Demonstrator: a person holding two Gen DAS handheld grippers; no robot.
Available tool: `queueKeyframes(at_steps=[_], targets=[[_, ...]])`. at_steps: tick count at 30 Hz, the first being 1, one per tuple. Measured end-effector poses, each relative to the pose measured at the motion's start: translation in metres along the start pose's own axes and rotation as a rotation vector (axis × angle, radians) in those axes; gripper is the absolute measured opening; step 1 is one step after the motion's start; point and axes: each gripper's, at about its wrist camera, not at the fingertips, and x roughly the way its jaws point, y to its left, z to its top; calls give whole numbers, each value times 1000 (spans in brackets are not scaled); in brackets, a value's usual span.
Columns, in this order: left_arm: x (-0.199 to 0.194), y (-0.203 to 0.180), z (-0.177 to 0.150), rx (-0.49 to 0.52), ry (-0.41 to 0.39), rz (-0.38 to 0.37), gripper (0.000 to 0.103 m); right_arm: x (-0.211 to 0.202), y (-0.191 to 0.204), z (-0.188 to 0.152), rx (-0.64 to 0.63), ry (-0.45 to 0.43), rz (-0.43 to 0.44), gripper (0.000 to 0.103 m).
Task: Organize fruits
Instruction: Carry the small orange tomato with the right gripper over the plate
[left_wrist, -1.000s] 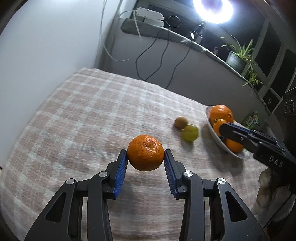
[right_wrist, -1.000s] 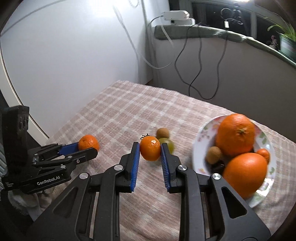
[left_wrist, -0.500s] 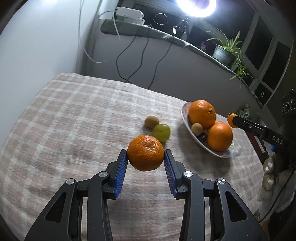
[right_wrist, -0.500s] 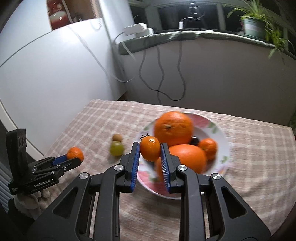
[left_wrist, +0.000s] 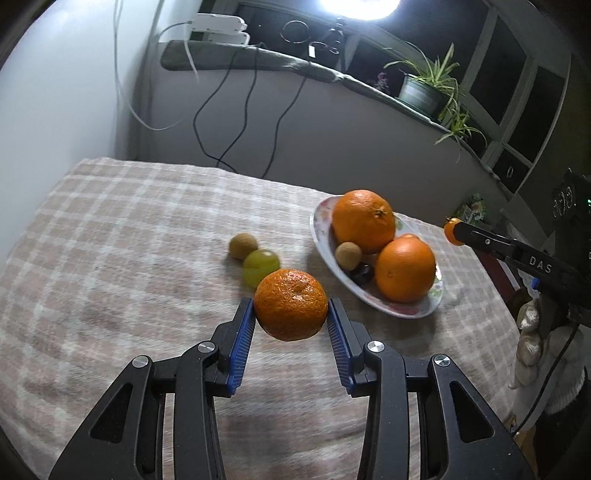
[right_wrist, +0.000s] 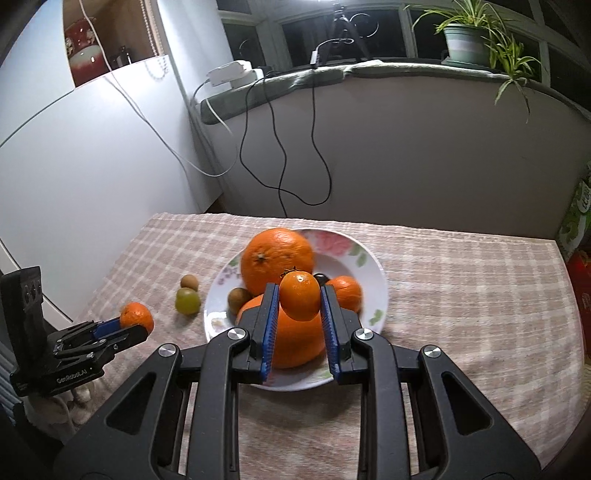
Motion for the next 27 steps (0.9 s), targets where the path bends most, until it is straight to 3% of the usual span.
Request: queueKeyframes(at_steps=[27], targets=[[38, -53, 14, 85, 41, -37, 38, 30, -47, 17, 40, 30, -15, 24]])
